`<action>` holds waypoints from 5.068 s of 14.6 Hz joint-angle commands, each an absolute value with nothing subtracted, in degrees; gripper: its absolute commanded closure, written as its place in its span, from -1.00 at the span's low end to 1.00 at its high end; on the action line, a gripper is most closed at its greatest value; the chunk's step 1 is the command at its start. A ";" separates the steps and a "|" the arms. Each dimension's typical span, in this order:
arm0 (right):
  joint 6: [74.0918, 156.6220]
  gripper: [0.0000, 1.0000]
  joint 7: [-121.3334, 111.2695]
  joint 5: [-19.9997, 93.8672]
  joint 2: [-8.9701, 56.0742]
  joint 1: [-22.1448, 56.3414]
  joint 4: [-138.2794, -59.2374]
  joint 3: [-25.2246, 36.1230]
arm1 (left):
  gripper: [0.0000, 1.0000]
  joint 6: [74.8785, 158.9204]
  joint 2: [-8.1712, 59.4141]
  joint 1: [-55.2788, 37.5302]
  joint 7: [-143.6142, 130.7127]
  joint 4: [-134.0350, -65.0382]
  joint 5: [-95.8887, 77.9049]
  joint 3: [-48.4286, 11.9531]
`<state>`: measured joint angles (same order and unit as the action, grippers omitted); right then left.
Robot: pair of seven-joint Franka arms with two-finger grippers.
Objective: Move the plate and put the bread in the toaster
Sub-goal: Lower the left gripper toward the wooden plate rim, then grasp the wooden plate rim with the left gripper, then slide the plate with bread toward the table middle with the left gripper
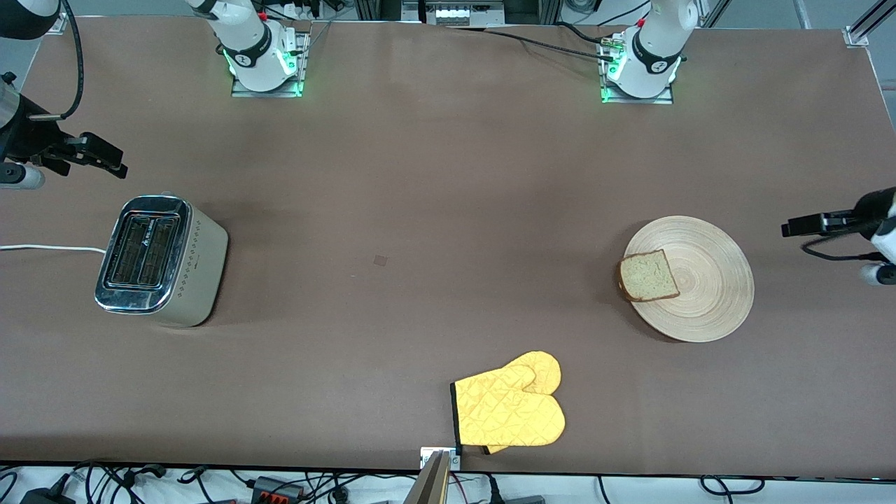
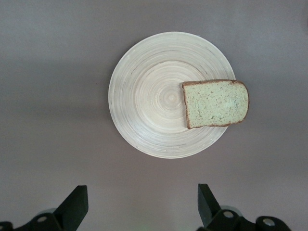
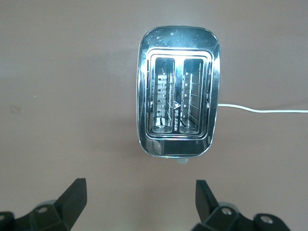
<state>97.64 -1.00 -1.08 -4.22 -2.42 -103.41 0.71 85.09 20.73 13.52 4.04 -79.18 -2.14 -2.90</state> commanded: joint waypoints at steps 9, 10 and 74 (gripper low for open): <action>98.00 -1.00 -1.76 -1.41 -5.10 -2.64 -104.24 0.35 | -1.00 92.99 43.50 31.90 36.89 -77.61 -30.92 -3.60; 98.00 -1.00 -1.76 -1.41 -5.10 -2.64 -104.24 0.35 | -1.00 92.99 44.64 32.43 39.00 -77.61 -32.42 -3.60; 99.84 -1.00 -2.64 -1.49 -3.87 -2.64 -104.59 0.35 | -1.00 132.98 47.99 14.94 52.03 -107.05 -72.34 -30.24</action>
<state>98.89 -1.68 -1.08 -3.34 -2.39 -103.55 0.68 133.70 50.23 13.94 50.66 -105.85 -71.89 -30.33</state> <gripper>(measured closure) 0.000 0.511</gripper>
